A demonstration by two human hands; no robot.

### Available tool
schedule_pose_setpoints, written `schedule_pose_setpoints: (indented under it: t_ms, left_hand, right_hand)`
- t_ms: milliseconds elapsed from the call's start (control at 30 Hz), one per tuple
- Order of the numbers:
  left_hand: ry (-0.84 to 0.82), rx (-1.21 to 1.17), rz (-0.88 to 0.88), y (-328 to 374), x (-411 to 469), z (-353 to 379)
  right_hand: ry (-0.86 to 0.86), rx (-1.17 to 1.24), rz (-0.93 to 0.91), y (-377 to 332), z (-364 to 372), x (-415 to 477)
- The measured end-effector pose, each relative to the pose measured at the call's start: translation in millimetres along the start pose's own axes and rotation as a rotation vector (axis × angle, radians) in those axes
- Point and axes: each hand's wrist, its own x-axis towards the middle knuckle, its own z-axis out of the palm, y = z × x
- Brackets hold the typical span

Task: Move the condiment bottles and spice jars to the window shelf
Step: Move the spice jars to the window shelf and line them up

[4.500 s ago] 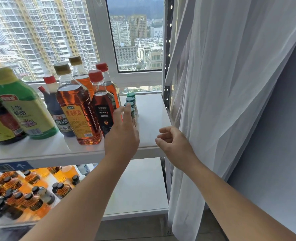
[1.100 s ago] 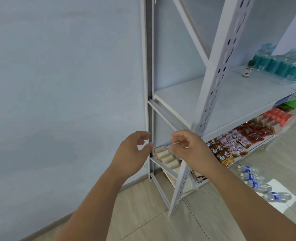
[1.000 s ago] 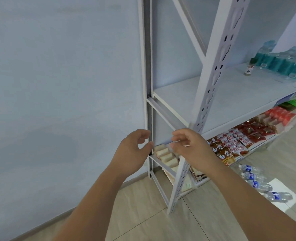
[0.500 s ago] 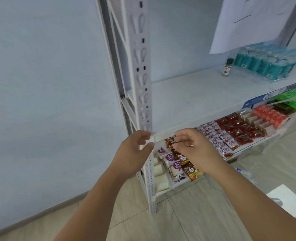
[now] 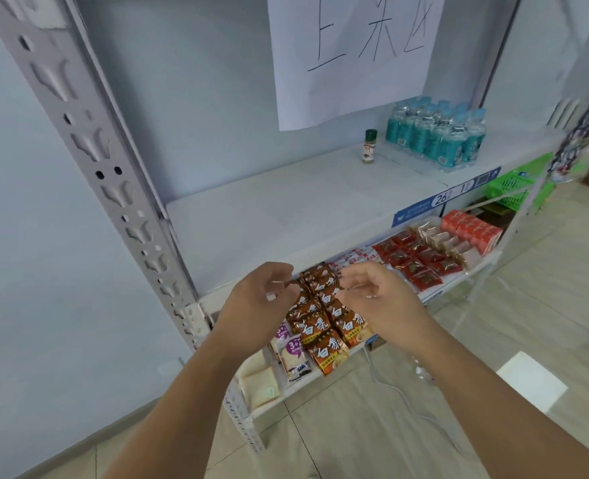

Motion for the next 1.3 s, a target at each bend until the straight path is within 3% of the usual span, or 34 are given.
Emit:
schedule_pose_setpoints:
  t_ms: [433, 700, 1300]
  left_hand:
    - [-0.035, -0.013, 0.069, 41.4, 148.9, 55.4]
    - [-0.049, 0.028, 0.022, 50.5, 205.4, 90.4]
    - [0.280, 0.006, -0.317, 84.3, 306.2, 156.8]
  right_hand:
    - [0.069, -0.067, 0.006, 27.6, -86.2, 126.5]
    - [0.047, -0.063, 0.017, 61.2, -123.2, 191.5]
    - [-0.002, -0.084, -0.051, 127.6, -196.6, 452.5]
